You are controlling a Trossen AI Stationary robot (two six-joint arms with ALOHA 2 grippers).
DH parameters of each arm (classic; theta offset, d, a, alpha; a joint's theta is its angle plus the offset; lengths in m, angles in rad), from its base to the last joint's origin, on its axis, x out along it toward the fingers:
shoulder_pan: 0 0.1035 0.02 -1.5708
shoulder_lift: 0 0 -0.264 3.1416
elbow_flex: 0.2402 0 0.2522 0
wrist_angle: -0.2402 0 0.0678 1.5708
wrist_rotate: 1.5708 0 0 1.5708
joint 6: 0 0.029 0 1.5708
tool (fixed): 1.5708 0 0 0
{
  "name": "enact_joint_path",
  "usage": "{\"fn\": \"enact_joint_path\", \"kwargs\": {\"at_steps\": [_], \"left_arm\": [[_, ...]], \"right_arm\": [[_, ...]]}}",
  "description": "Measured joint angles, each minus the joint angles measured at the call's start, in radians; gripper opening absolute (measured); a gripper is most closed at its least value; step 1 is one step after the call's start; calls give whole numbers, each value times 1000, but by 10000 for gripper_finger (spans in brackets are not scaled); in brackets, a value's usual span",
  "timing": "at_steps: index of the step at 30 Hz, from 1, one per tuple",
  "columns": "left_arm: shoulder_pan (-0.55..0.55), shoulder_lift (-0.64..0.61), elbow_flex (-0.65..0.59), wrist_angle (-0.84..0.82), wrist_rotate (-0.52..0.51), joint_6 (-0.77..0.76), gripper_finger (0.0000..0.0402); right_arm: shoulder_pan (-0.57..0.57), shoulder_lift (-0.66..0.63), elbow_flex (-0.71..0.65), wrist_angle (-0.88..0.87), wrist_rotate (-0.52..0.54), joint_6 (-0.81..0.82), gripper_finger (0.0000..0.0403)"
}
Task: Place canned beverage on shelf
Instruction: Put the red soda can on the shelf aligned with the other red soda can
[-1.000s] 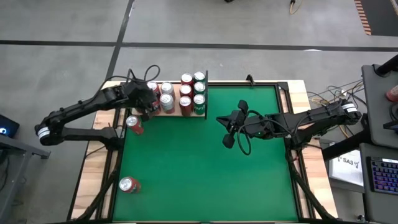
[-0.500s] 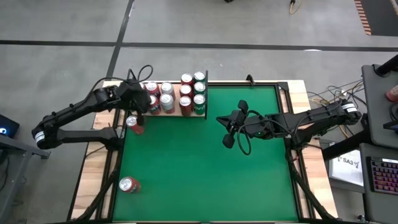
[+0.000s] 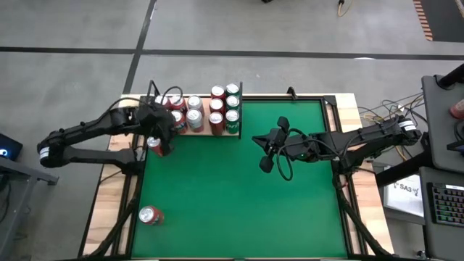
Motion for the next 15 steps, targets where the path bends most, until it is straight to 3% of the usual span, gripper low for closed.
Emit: {"fn": "enact_joint_path", "kwargs": {"at_steps": [6,15], "left_arm": [[-194,0,0,-28,-81,-187,0],[-449,1,1,-145,-83,-564,0]], "right_arm": [[0,0,0,1,0,10,13],[0,0,0,1,-1,10,13]]}}
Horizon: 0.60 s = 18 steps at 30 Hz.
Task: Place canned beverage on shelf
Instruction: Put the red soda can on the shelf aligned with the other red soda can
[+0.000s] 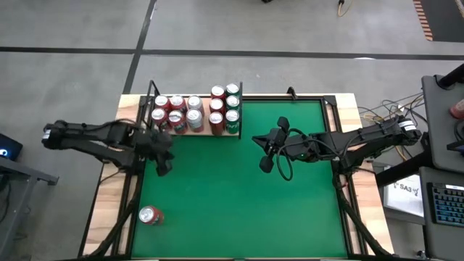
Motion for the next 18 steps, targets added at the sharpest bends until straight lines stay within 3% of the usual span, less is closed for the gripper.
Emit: {"fn": "enact_joint_path", "kwargs": {"at_steps": [9,18], "left_arm": [[-231,57,48,-155,3,-362,0],[-403,155,85,-141,46,-503,0]], "right_arm": [[0,0,0,1,-66,40,13],[11,20,0,17,-107,51,13]]}}
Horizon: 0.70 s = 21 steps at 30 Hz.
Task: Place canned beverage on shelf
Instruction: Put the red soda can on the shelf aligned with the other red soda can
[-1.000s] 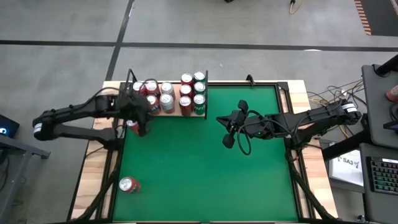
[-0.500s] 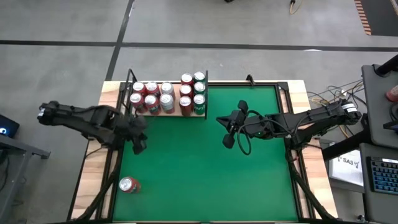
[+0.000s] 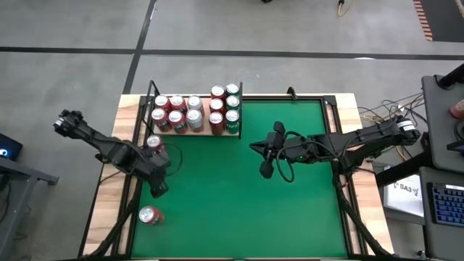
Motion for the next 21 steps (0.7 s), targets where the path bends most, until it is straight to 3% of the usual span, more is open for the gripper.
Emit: {"fn": "enact_joint_path", "kwargs": {"at_steps": [9,21], "left_arm": [[-133,155,159,-4,140,-139,0],[-309,370,361,-109,136,-350,24]], "right_arm": [[2,40,0,41,-1,-9,13],[11,50,0,38,-50,-2,13]]}}
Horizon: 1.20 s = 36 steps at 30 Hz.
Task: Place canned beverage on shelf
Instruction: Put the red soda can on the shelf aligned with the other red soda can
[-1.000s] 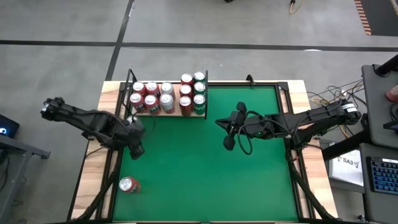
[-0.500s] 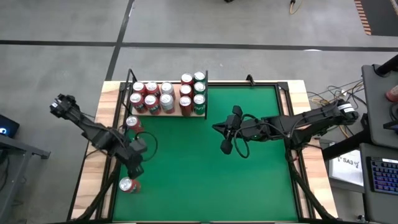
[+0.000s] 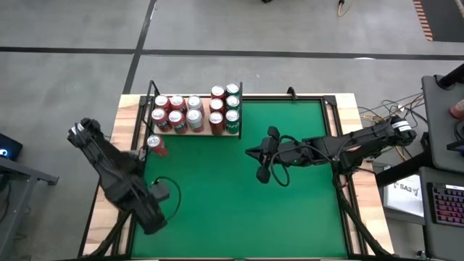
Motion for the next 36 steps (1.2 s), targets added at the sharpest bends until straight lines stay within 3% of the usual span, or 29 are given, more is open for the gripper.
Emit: {"fn": "enact_joint_path", "kwargs": {"at_steps": [7,14,19,22,27,36], "left_arm": [[-135,70,-9,-34,-9,-28,83],[-222,124,-17,-38,-32,-60,182],[-251,135,2,-41,-143,-25,251],[-255,134,7,-44,-154,-9,282],[-260,132,-10,-50,-155,7,308],[-264,131,-42,-86,-190,44,311]], "right_arm": [[32,0,0,-1,-1,-11,13],[77,4,-1,-9,-1,-18,13],[97,15,-3,-7,-3,-20,13],[100,18,-3,-11,-3,-23,13],[100,20,-3,-9,-20,-34,13],[100,28,-3,-10,-22,-37,13]]}}
